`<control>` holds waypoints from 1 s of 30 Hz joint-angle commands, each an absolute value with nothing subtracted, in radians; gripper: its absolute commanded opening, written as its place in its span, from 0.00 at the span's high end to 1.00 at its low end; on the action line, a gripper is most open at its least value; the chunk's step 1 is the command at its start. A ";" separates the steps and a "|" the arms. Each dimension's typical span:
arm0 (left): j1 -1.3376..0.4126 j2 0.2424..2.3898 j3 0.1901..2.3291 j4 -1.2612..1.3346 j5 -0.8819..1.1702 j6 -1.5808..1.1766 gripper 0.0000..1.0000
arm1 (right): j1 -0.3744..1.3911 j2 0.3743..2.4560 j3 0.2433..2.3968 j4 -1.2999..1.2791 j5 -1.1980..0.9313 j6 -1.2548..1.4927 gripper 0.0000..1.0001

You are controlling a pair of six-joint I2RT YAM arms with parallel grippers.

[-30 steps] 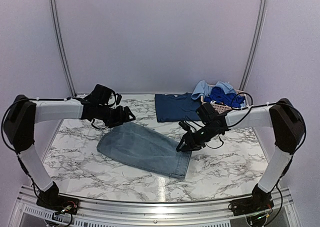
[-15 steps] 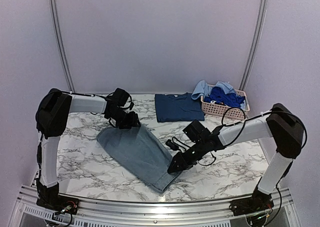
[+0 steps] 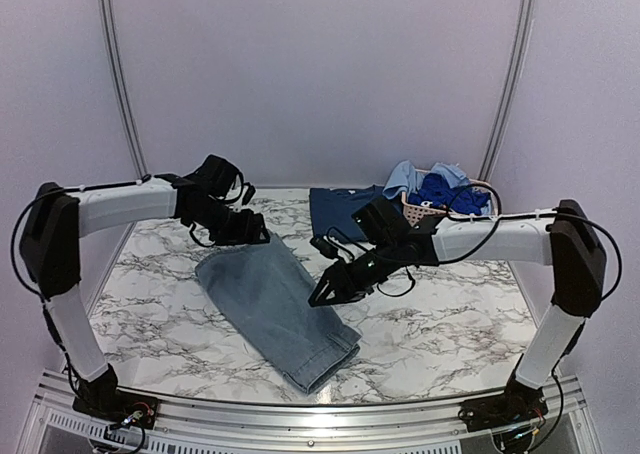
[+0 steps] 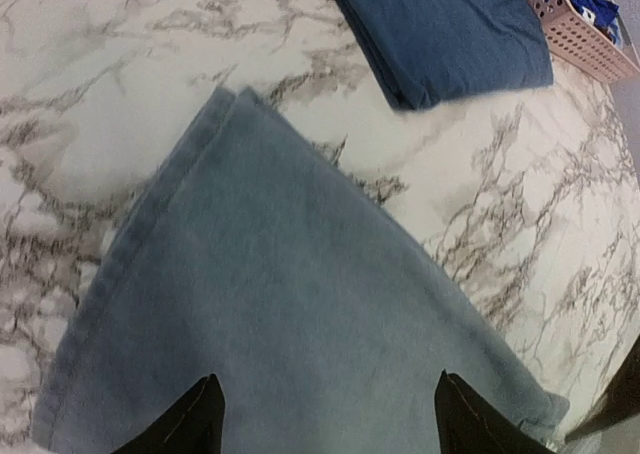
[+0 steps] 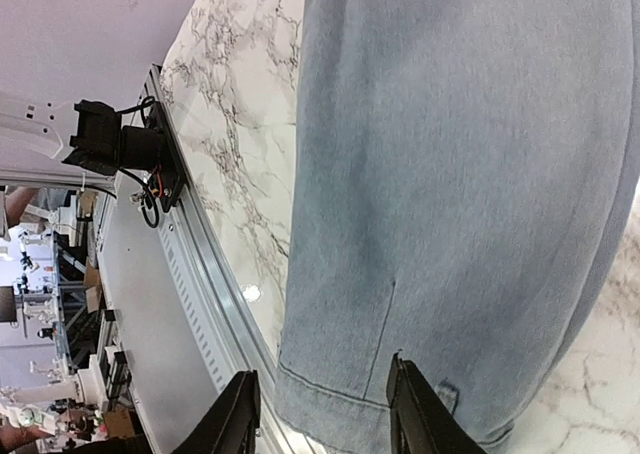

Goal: Fold and stack the mixed laundry pile
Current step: Flatten out the rectangle-folded skirt at the center of the board.

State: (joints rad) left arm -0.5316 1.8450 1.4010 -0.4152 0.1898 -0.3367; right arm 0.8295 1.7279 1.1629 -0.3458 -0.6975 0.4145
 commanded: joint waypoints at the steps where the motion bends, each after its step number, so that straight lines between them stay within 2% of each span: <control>1: -0.530 1.694 1.159 -0.410 0.159 -0.410 0.25 | 0.823 1.837 1.234 -0.419 -0.689 0.336 0.61; 5: -0.506 1.666 1.017 -0.354 0.153 -0.469 0.26 | 0.817 1.901 1.214 -0.421 -0.685 0.303 0.65; 8: -0.494 1.722 1.002 -0.327 0.134 -0.462 0.28 | 0.822 1.920 1.155 -0.396 -0.694 0.307 0.67; 12: -0.455 1.893 1.099 -0.322 0.138 -0.434 0.32 | 0.841 1.939 1.098 -0.309 -0.721 0.364 0.67; 16: -0.405 2.038 1.265 -0.325 0.174 -0.397 0.34 | 0.851 1.979 1.164 -0.249 -0.746 0.432 0.67; 18: -0.399 2.057 1.341 -0.331 0.174 -0.362 0.32 | 0.851 1.976 1.221 -0.262 -0.756 0.448 0.66; 22: -0.402 1.961 1.389 -0.347 0.174 -0.307 0.20 | 0.839 1.900 1.266 -0.334 -0.721 0.467 0.55; 25: -0.419 1.813 1.314 -0.347 0.157 -0.285 0.10 | 0.812 1.783 1.154 -0.317 -0.688 0.550 0.49; 30: -0.519 1.565 1.108 -0.346 0.087 -0.240 0.03 | 0.804 1.615 0.897 -0.235 -0.649 0.735 0.42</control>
State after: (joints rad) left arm -0.4358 1.7489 1.2331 -0.3225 0.1474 -0.3012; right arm 0.8124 1.7046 1.0447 -0.2726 -0.6937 0.5636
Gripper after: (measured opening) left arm 0.953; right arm 0.553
